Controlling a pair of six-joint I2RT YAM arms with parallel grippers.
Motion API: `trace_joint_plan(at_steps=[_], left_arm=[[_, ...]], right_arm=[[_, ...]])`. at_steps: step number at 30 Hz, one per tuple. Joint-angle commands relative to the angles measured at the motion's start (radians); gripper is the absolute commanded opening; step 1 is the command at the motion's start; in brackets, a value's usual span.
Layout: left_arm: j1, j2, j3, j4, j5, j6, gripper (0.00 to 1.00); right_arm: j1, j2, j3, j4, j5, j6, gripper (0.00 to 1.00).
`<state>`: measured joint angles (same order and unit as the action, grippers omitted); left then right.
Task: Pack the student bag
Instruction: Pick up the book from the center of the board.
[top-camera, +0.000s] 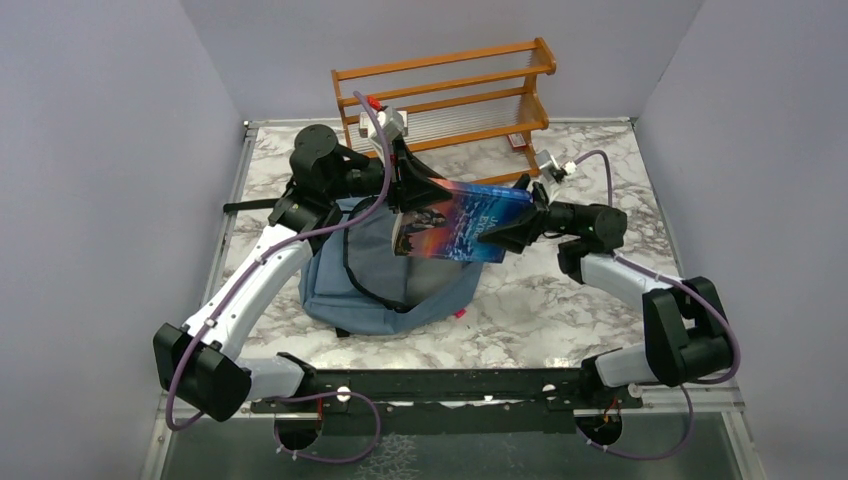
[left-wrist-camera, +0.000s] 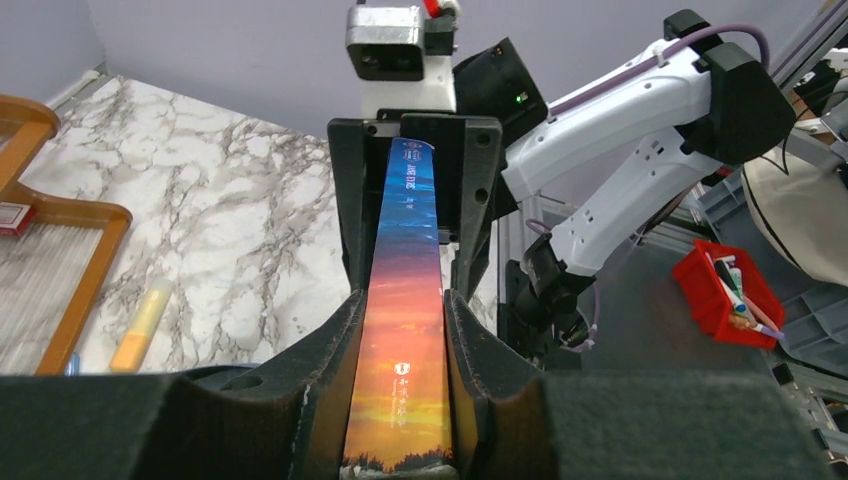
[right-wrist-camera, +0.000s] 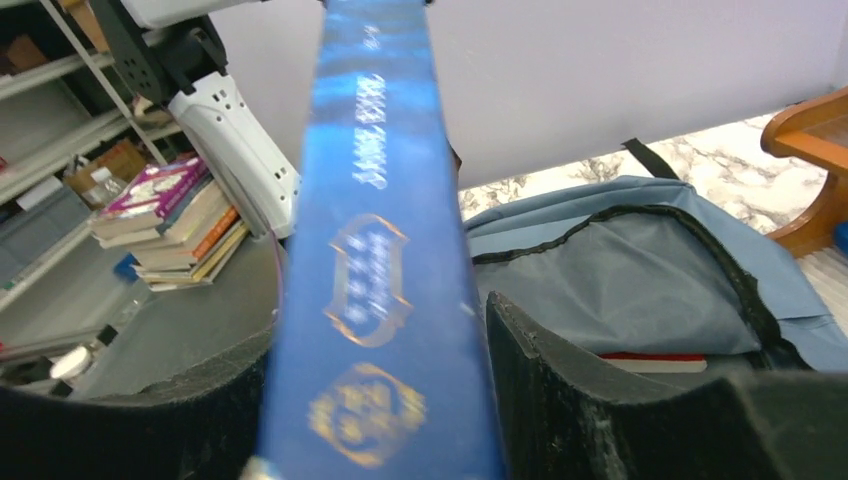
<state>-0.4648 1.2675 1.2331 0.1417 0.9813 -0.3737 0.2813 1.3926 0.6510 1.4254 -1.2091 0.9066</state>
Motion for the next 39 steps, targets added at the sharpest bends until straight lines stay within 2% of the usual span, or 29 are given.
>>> trace_joint_plan(at_steps=[1, 8, 12, 16, 21, 22, 25, 27, 30, 33, 34, 35, 39], left_arm=[[-0.002, -0.071, 0.029, 0.175, -0.024, -0.031, 0.0], [-0.001, -0.082, 0.028, 0.179, -0.025, -0.025, 0.0], [-0.001, -0.078, 0.016, 0.179, -0.032, -0.025, 0.0], [-0.001, -0.076, -0.011, 0.178, -0.059, -0.016, 0.0], [-0.001, -0.07, -0.027, 0.12, -0.132, 0.016, 0.0], [-0.001, -0.066, -0.024, 0.096, -0.157, 0.029, 0.03], [-0.001, -0.056, -0.003, 0.009, -0.241, 0.071, 0.34], [0.0, -0.049, 0.007, -0.035, -0.284, 0.096, 0.5], [0.001, -0.047, 0.012, -0.086, -0.351, 0.125, 0.66], [0.003, -0.048, 0.012, -0.121, -0.418, 0.136, 0.78], [0.003, -0.048, 0.013, -0.134, -0.453, 0.138, 0.89], [0.003, -0.049, 0.014, -0.139, -0.495, 0.142, 0.95], [0.004, -0.049, 0.016, -0.23, -0.666, 0.162, 0.99]], right_arm=[[0.004, 0.05, -0.015, 0.24, 0.045, 0.141, 0.58], [0.004, 0.105, -0.022, 0.336, 0.072, 0.211, 0.5], [0.005, 0.103, -0.011, 0.36, 0.072, 0.238, 0.38], [0.005, 0.071, -0.018, 0.359, 0.09, 0.241, 0.18], [0.004, 0.019, -0.026, 0.305, 0.123, 0.222, 0.05], [0.004, -0.002, -0.027, 0.267, 0.129, 0.203, 0.02], [0.005, -0.07, -0.02, 0.064, 0.144, 0.096, 0.01], [0.004, -0.126, -0.012, -0.125, 0.177, -0.004, 0.01], [0.004, -0.215, 0.026, -0.476, 0.256, -0.186, 0.01], [0.004, -0.274, 0.071, -0.752, 0.371, -0.306, 0.01], [0.004, -0.284, 0.084, -0.825, 0.417, -0.33, 0.01], [0.004, -0.294, 0.095, -0.901, 0.466, -0.344, 0.01], [0.004, -0.314, 0.141, -1.141, 0.663, -0.342, 0.01]])
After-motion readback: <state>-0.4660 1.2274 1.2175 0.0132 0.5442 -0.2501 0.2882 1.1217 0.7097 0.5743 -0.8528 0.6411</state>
